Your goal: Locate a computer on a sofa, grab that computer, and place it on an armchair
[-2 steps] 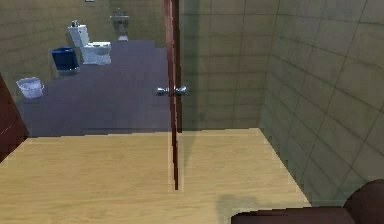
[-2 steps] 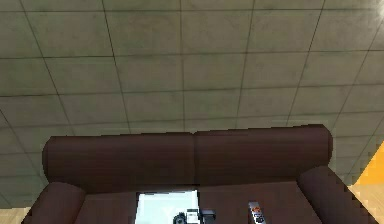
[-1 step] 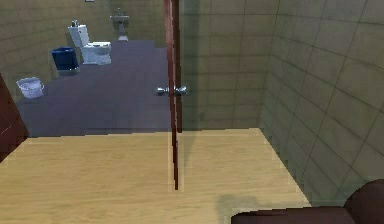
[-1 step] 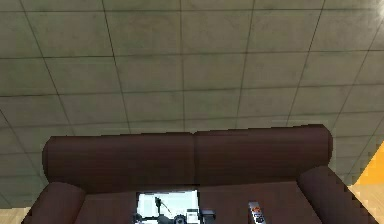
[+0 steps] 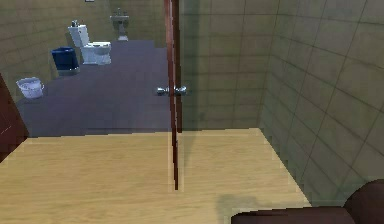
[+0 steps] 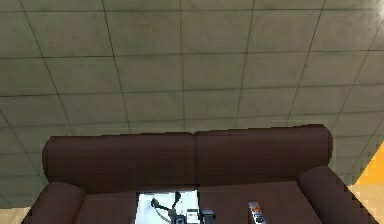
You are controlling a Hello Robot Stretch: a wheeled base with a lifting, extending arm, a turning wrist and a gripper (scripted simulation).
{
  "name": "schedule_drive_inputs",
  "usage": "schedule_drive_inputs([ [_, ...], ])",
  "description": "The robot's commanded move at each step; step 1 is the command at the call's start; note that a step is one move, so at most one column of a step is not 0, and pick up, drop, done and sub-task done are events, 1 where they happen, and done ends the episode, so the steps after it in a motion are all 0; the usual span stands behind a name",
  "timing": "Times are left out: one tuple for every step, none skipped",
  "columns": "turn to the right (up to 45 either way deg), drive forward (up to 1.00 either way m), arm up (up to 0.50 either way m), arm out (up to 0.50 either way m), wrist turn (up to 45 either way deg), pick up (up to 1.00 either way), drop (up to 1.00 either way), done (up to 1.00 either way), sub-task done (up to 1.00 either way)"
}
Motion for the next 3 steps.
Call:
schedule_drive_inputs([
  [0.0,0.00,-0.30,0.00,0.0,0.00,0.00,0.00,0.00],
  [0.0,0.00,0.00,0.00,0.0,1.00,0.00,0.00,0.00],
  [0.0,0.00,0.10,0.00,0.0,0.00,0.00,0.00,0.00],
])
